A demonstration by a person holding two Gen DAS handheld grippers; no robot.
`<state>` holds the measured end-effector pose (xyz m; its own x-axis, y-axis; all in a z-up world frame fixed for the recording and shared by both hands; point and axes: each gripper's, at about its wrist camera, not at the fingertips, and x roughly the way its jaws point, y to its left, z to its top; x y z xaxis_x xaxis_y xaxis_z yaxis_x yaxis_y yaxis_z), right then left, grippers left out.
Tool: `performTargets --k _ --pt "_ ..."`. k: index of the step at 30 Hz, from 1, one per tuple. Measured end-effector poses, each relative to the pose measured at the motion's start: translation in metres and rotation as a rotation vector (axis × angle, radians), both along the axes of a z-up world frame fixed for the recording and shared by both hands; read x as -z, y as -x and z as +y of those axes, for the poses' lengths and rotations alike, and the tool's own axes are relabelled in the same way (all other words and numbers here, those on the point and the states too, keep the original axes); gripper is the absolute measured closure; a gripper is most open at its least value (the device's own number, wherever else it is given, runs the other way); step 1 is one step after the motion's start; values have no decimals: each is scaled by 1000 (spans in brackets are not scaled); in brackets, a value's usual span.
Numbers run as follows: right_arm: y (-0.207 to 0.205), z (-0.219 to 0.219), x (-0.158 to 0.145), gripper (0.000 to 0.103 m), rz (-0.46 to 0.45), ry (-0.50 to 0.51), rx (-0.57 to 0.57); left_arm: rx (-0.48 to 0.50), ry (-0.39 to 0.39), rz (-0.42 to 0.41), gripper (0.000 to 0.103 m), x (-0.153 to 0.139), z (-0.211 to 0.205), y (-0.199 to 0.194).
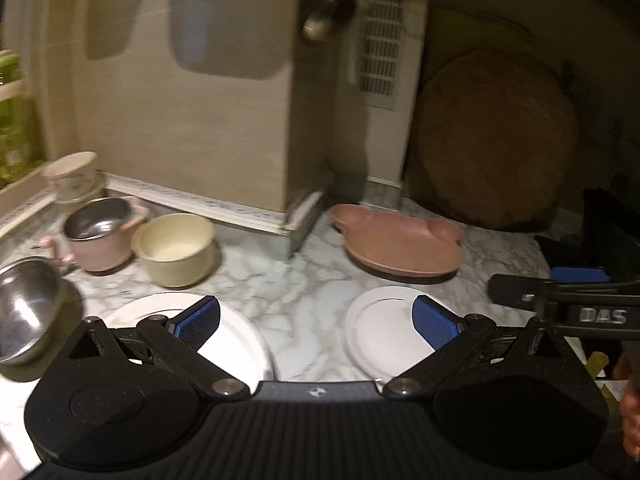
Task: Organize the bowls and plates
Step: 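Move both grippers to the small floral white plate and close on its rim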
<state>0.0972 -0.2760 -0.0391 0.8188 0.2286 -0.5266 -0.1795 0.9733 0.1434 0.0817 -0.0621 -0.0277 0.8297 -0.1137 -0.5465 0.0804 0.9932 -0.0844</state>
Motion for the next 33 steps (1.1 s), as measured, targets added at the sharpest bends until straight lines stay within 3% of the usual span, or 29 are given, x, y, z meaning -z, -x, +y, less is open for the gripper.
performTargets --k 7,11,17,21,24,33 --pt "-37 -17 32 20 61 47 9 77 22 83 1 27 -21 -42" --pt "-58 -28 48 26 122 45 -7 86 -3 140 3 45 -27 -64" --pt "-83 -33 72 40 197 46 -32 91 9 249 24 69 -32 -95" --pt "-96 -37 87 53 256 22 -40 90 16 318 28 85 -35 -112" --pt "-102 -39 96 61 300 -9 -49 89 36 370 41 97 -34 -122" --pt "-113 -39 107 78 365 -73 -72 87 111 427 59 110 -31 -132"
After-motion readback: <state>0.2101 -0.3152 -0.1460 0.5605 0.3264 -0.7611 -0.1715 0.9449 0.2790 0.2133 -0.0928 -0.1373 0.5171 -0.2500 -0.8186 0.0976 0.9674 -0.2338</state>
